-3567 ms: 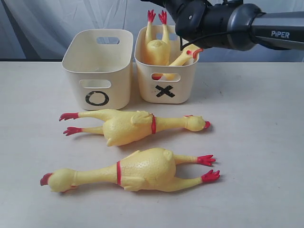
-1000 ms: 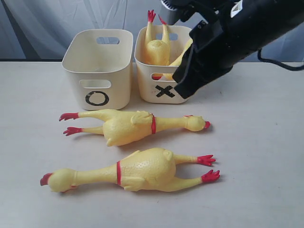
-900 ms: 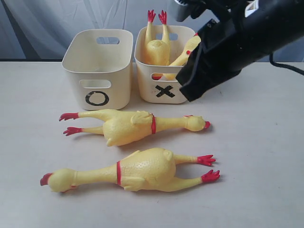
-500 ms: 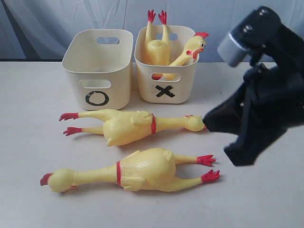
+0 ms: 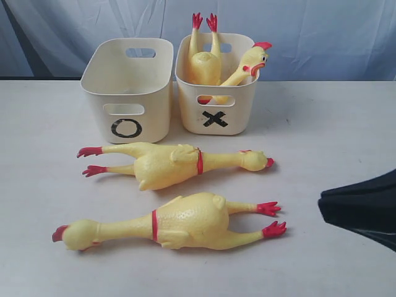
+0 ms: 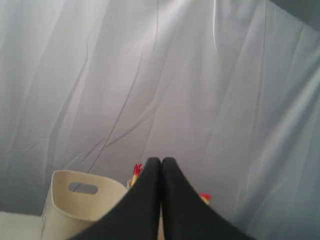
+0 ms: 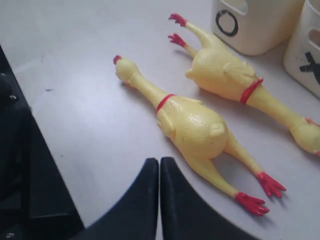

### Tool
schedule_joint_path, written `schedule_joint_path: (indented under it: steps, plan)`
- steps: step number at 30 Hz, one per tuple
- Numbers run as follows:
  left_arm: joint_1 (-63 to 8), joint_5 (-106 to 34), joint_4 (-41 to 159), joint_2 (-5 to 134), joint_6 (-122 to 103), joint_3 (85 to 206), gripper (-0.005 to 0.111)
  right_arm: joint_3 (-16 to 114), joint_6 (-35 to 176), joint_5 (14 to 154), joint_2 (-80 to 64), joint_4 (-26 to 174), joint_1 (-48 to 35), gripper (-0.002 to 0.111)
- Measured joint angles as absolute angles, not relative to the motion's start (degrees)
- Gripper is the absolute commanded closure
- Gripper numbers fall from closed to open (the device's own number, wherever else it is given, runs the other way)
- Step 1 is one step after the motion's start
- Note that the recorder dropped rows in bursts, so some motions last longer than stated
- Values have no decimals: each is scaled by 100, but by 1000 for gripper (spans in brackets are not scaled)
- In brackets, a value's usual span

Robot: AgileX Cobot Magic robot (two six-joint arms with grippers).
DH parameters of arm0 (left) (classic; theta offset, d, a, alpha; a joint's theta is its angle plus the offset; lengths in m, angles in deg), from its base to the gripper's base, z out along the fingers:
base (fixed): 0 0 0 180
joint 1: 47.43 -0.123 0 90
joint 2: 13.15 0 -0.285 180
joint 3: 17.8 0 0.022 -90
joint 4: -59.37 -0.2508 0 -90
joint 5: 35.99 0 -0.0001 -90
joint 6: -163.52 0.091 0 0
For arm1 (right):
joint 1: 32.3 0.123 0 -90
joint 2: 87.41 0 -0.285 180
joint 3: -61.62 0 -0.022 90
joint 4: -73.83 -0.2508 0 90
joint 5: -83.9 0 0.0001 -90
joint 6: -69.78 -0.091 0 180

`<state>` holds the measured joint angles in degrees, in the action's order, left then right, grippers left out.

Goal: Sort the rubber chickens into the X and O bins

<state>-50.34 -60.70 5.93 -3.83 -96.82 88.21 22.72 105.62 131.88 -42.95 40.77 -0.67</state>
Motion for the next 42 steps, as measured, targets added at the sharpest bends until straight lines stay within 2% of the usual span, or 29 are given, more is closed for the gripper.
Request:
schedule_joint_path:
  steps: [4, 14, 23, 32, 36, 42]
  plan:
    - [-5034, -6263, -1027, 83, -10642, 9179, 107, 2272, 10562, 13321, -4763, 3897, -67, 107]
    - [-5034, -7278, -2778, 1917, -10895, 10333, 107, 2272, 10562, 13794, -5295, 3610, -67, 107]
    - [-5034, -7822, -3915, 3598, -10917, 11409, 107, 2267, 10562, 13893, -5359, 3610, -67, 107]
    - [-4916, -7792, -4075, 5161, -11415, 12336, 107, 2267, 10562, 13893, -5359, 3610, -67, 107]
    - [-4506, -7693, -4088, 5708, -11908, 12667, 107, 2267, 10562, 13893, -5359, 3610, -67, 107]
    - [-3157, -6594, -4095, 5999, -12036, 12849, 107, 2267, 10562, 13907, -5359, 3610, -67, 107]
